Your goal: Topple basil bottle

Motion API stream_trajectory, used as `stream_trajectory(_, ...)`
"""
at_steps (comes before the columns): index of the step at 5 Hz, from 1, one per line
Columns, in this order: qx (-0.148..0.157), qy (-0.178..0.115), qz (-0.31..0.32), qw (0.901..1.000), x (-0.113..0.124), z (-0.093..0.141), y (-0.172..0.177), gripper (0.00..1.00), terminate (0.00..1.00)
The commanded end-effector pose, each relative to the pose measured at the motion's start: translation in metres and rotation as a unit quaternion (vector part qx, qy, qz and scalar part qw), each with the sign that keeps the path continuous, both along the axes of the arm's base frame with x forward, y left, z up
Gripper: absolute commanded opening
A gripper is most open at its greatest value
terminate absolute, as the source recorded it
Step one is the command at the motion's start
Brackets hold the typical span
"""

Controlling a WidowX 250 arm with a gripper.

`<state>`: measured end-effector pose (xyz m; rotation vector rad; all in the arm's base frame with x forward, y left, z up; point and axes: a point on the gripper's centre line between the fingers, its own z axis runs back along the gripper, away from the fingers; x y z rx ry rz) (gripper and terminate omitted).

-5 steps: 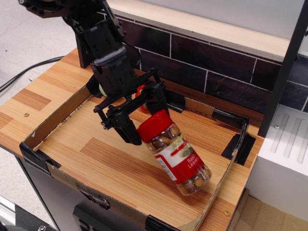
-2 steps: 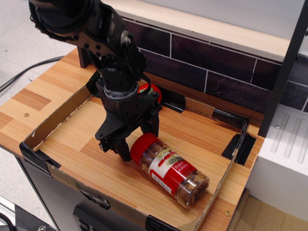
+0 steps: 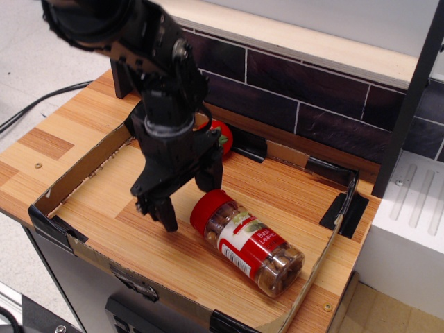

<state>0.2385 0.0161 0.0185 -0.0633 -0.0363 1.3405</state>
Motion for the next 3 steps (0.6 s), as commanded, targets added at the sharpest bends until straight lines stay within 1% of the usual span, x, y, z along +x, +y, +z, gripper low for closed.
stream_trajectory(1,0.003,-0.040,0.000,0.9992,0.0234,0.0546,-0.0021,1.00,0.00)
stream_trajectory(2,0.003,-0.040,0.000,0.9992,0.0234,0.0546,-0.0021,1.00,0.00)
stream_trajectory(3,0.003,-0.040,0.000,0.9992,0.0234,0.0546,-0.0021,1.00,1.00)
